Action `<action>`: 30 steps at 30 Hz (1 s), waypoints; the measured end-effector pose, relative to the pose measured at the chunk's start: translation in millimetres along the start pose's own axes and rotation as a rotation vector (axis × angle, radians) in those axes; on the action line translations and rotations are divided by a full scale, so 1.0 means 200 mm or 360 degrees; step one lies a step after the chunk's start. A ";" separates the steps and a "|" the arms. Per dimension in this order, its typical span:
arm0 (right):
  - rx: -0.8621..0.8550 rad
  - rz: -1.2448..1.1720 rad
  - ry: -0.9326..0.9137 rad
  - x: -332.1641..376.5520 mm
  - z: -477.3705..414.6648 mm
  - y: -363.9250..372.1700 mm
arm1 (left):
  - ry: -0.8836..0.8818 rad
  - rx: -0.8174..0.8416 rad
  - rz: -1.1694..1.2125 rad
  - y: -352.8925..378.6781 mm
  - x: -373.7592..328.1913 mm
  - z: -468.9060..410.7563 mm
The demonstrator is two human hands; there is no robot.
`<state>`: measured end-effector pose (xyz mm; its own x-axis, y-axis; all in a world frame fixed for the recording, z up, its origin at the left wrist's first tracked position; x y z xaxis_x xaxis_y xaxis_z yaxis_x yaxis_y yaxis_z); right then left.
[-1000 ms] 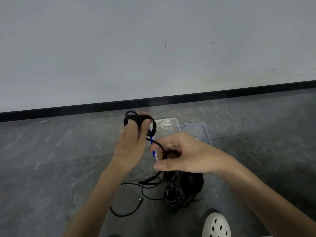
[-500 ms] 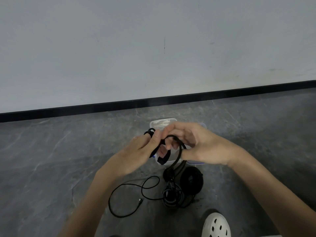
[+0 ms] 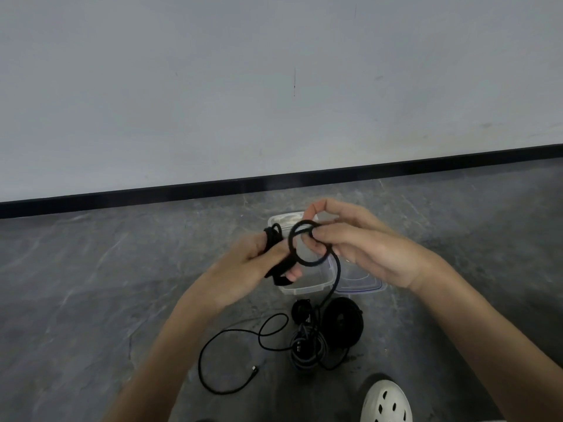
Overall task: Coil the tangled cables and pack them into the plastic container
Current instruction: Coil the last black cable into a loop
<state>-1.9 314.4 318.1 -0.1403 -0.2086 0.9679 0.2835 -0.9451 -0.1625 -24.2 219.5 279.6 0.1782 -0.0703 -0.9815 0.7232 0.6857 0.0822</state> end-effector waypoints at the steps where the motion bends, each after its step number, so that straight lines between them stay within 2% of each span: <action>1: -0.0013 -0.0091 -0.0004 0.01 0.00 0.00 | 0.0042 -0.0068 -0.0007 -0.02 -0.01 0.00; 5: -0.0103 -0.0211 0.0031 -0.01 -0.02 -0.01 | 0.0123 -0.0210 -0.0007 -0.05 -0.02 -0.01; 10: -0.0163 0.0156 0.0038 -0.03 -0.02 0.01 | 0.0120 -0.0416 0.0092 -0.11 0.00 -0.01; 12: -0.0331 0.0233 0.0022 -0.03 -0.03 -0.01 | 0.0114 -0.0441 0.0106 -0.12 0.00 -0.01; 17: -0.1067 0.0346 0.0007 -0.02 0.01 -0.15 | -0.0024 -0.0403 -0.0054 -0.07 0.04 -0.02; 21: -0.1348 0.0396 -0.0068 0.01 0.07 -0.18 | -0.0060 -0.0341 -0.0069 -0.03 0.03 -0.02; 25: -0.1467 0.0362 -0.0113 0.02 0.11 -0.18 | -0.0047 -0.0320 -0.0097 -0.03 0.00 -0.02; 30: -0.1468 0.0279 -0.0169 0.03 0.11 -0.19 | -0.0055 -0.0318 -0.0084 -0.03 0.01 -0.01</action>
<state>8.0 353.9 334.5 -0.0670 -0.3853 0.9203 -0.5764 -0.7379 -0.3509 -29.7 216.7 276.0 0.1689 -0.1324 -0.9767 0.5861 0.8102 -0.0085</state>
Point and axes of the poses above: each hand's wrist, its own z-axis away from the middle knuckle, its own y-axis out of the palm, x = y × z, the point moved 10 cm from there along -z, towards the middle knuckle, and after that the axes turned 13 degrees about z, right-handed, at the moved point
